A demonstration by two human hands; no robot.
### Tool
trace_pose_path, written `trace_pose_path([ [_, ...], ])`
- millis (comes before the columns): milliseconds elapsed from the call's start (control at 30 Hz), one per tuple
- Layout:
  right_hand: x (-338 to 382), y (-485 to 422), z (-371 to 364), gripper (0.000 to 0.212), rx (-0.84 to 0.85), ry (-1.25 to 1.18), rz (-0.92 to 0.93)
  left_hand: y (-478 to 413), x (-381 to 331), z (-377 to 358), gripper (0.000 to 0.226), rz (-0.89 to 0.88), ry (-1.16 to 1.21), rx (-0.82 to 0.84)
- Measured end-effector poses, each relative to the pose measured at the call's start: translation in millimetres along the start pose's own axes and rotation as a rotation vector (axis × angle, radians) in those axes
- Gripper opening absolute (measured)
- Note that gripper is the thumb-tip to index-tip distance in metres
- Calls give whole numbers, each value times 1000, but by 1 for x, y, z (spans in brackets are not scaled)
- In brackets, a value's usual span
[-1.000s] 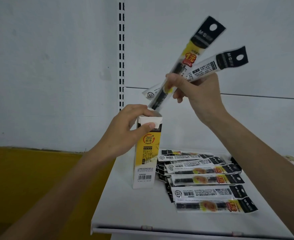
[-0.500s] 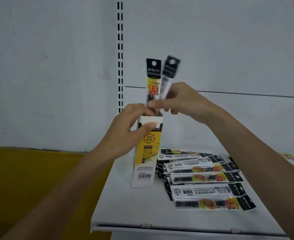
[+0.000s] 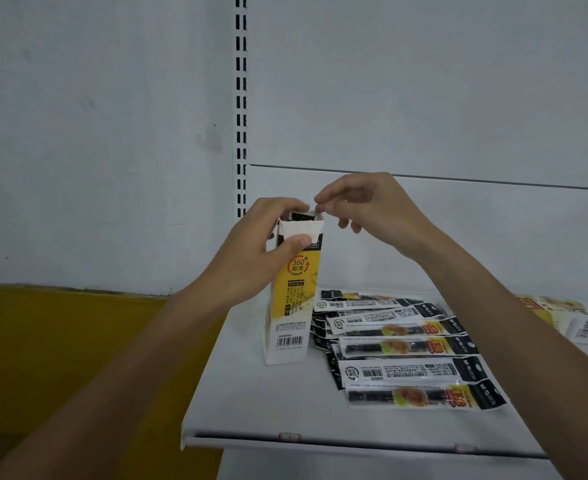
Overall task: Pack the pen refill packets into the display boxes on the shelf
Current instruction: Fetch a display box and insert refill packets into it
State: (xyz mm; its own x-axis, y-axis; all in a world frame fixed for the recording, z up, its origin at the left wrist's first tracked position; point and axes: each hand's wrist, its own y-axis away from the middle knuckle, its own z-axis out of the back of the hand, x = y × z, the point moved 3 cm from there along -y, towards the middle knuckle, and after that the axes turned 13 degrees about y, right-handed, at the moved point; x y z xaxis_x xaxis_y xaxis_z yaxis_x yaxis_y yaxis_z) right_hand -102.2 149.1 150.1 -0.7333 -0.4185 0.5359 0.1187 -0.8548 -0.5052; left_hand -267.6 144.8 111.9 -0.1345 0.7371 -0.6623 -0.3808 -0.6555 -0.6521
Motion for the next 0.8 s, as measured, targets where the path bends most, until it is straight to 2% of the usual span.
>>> trace_pose_path([
  [100,-7,1,-1,11,-146,-32,-45,-3,1,-3,35,17,-63,-1],
  [167,-22,1,-1,9,-127,57,-114,-3,1,0,33,19,-65,-13],
  [200,-35,2,-3,9,-12,205,-162,-2,2,3,29,20,-53,-17],
  [267,-65,11,-15,19,380,525,-279,0,2,6,20,34,-21,-15],
  [300,-81,18,-22,25,567,616,-335,1,3,7,17,40,-18,-15],
  [333,-95,25,-28,25,669,655,-366,1,3,8,15,40,-22,-15],
  [367,-103,29,-31,20,674,657,-367,2,4,8,14,36,-25,-17],
  [433,-108,29,-29,11,562,618,-329,3,5,9,14,43,-17,-30],
  [500,-106,26,-24,12,494,567,-320,3,6,10,14,61,-6,-39],
  [667,-103,33,-28,26,664,582,-392,2,5,4,13,44,2,-42],
  [800,-106,33,-19,14,564,486,-422,4,5,3,14,31,17,-43],
])
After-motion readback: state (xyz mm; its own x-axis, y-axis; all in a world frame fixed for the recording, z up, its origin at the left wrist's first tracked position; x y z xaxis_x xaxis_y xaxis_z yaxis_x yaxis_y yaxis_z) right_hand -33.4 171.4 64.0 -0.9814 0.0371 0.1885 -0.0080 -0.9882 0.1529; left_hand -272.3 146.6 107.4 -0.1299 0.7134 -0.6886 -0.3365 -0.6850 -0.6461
